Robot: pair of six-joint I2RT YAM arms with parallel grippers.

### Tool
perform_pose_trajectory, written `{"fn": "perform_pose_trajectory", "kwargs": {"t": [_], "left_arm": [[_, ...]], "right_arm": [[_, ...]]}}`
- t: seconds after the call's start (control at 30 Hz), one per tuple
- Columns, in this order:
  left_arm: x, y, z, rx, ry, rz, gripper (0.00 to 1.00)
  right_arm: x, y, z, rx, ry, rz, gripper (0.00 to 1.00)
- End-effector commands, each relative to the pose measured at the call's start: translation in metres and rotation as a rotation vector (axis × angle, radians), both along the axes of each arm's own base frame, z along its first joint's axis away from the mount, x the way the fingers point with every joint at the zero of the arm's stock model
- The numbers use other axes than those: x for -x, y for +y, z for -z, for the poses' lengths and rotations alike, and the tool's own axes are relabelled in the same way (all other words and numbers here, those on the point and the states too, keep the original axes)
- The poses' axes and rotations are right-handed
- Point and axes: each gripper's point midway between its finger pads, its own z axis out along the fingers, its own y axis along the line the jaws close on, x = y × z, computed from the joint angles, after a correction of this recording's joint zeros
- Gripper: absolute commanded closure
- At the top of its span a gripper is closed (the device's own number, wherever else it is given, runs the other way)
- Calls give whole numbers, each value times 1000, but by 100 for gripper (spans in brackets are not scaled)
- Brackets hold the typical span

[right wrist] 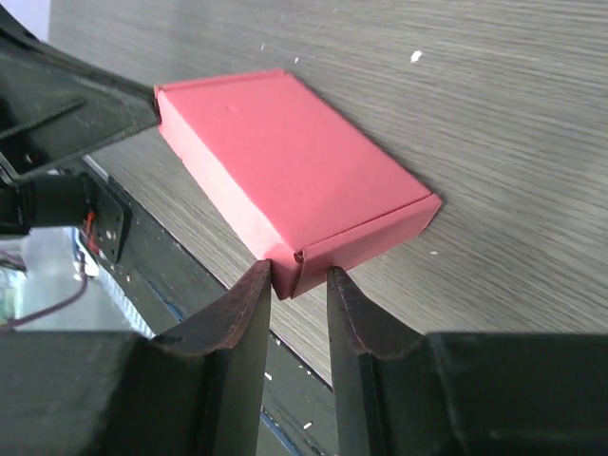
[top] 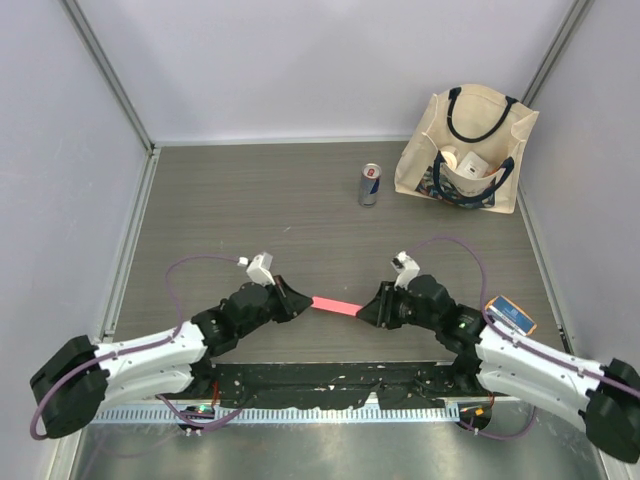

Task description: Fold the paper box

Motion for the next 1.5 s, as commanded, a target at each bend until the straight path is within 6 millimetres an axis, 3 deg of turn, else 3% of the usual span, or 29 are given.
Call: {"fn": "perform_pose_trajectory", "kwargs": {"t": [0.0, 0.07, 0.27, 0.33, 0.47, 0.5, 0.63, 0.77, 0.83, 0.9, 0.97, 1.1, 1.13, 1.23, 1.47], "left_arm": [[20, 49, 52, -215, 118, -63, 95], [23, 59, 55, -232, 134, -96, 95], [30, 82, 68, -241, 166, -168, 95], [28, 84, 69, -245, 168, -187, 94], [18, 75, 49, -272, 138, -178, 89], [17, 74, 46, -285, 135, -170, 86], [14, 64, 25, -319, 94, -100, 42], [2, 54, -5, -283, 57, -80, 18], [-6, 48, -5, -270, 80, -68, 14], [-14, 43, 4, -260, 129, -53, 14], [-21, 41, 6, -275, 142, -61, 18], [-25, 35, 23, -281, 188, -73, 20], [-22, 33, 34, -288, 213, -65, 23], [-21, 17, 42, -234, 241, -25, 34], [-27, -23, 43, -154, 240, 47, 46]], "right_arm": [[-6, 18, 3, 107, -88, -30, 85], [-11, 31, 3, 115, -139, -30, 85], [-16, 39, 30, 212, -153, -25, 84], [-20, 41, 30, 216, -157, -9, 83], [-27, 45, 24, 240, -153, 6, 80], [-30, 49, 15, 226, -151, 13, 75], [-23, 42, 3, 226, -115, -8, 63], [-23, 30, -8, 185, -79, -23, 48], [-25, 31, -12, 133, -38, -52, 44], [-44, 22, -12, 93, -4, -9, 43], [-53, 28, -15, 41, 15, -41, 43], [-55, 41, -1, 56, 66, -108, 42], [-57, 45, 0, 43, 65, -114, 42], [-56, 51, 11, 14, 106, -114, 42], [-63, 46, 21, 31, 161, -19, 48]]}}
